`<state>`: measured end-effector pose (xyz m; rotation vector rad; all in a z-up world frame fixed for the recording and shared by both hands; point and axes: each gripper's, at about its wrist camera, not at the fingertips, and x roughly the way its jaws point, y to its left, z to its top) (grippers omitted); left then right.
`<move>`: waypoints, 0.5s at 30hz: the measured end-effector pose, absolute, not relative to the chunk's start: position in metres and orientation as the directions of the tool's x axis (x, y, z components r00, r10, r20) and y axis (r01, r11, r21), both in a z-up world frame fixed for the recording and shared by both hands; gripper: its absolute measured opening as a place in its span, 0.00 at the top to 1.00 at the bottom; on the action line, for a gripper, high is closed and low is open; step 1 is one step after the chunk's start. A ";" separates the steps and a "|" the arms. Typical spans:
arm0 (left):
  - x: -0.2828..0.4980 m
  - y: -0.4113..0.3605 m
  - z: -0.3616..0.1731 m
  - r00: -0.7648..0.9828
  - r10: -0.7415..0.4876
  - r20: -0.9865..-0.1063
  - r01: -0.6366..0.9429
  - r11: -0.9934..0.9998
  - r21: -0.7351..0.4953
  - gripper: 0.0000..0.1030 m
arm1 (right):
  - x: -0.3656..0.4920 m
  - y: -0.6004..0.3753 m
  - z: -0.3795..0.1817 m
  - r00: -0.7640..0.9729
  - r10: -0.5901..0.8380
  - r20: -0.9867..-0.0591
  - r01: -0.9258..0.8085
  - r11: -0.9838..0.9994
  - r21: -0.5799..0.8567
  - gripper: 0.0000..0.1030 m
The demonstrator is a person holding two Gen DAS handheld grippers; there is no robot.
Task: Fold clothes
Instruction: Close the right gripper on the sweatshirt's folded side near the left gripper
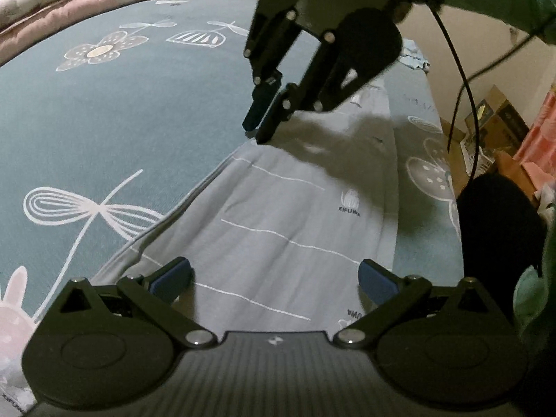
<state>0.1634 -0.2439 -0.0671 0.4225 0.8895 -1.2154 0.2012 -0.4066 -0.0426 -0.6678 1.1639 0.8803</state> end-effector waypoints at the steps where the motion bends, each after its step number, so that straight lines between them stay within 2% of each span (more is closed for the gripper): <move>1: 0.164 -0.244 -0.067 0.081 -0.625 -0.776 0.928 0.332 -0.170 0.01 | 0.206 -0.408 -0.042 0.126 0.247 -0.961 -0.862 0.507 0.018 0.88; 10: 0.151 -0.246 -0.068 0.139 -0.608 -0.782 0.938 0.335 -0.094 0.01 | 0.232 -0.421 -0.053 -0.004 0.326 -0.945 -0.845 0.505 0.177 0.87; 12: 0.151 -0.247 -0.068 0.143 -0.607 -0.782 0.938 0.336 -0.089 0.01 | 0.230 -0.421 -0.053 0.004 0.334 -0.943 -0.850 0.497 0.173 0.95; 15: 0.151 -0.247 -0.068 0.142 -0.605 -0.783 0.936 0.339 -0.093 0.01 | 0.225 -0.419 -0.048 0.034 0.334 -0.942 -0.859 0.492 0.144 0.96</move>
